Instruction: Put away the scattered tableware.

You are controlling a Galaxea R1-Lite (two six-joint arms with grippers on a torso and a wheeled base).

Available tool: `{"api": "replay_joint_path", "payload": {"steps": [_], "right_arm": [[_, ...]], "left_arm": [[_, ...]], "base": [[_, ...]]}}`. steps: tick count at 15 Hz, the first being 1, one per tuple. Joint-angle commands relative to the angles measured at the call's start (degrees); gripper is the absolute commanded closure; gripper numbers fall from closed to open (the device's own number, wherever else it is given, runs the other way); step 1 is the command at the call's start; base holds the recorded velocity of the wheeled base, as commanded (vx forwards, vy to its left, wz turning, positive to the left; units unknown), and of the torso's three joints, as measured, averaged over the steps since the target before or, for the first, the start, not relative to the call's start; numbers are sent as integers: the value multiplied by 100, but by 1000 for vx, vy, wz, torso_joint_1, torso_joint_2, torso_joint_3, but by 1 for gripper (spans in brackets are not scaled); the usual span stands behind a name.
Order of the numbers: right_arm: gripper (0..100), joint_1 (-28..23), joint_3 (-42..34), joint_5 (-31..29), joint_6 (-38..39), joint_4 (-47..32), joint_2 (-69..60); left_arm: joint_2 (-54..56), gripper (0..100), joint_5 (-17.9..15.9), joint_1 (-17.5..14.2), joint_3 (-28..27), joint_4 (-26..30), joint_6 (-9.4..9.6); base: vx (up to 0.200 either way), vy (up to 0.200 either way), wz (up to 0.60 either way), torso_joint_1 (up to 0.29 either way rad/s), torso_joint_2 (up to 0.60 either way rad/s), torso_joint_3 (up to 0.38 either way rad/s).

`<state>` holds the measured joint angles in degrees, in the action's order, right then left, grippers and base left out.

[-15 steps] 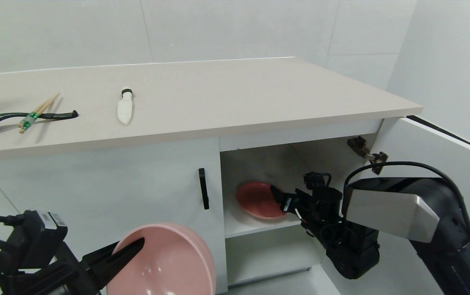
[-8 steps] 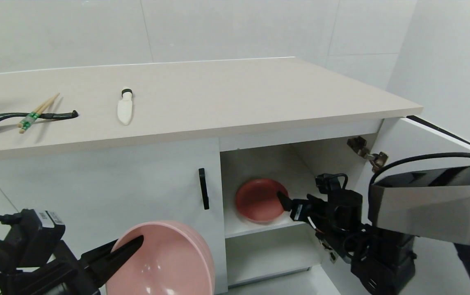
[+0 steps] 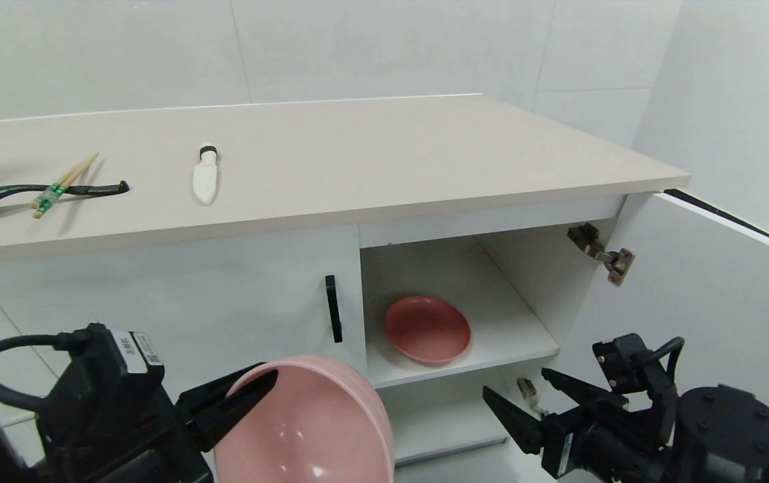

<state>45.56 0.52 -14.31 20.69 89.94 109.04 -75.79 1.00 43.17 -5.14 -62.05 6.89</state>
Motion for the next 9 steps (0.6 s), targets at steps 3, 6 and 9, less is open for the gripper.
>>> {"api": "replay_joint_path", "payload": {"steps": [3,6,9], "right_arm": [[0,41,-52,-10,-3,6,-235],[0,23,-52,-37,-3,6,-393],[0,-20,-52,-45,-12,6,-648]], "left_arm": [[-815,100,23,315,-277,-70,50],[-1316,100,32,324,-435,-475,436],[-2089,100,67,438,-426,-1468,858]], "base": [[0,0,0,0,0,0],[0,0,0,0,0,0],[0,0,0,0,0,0]]}}
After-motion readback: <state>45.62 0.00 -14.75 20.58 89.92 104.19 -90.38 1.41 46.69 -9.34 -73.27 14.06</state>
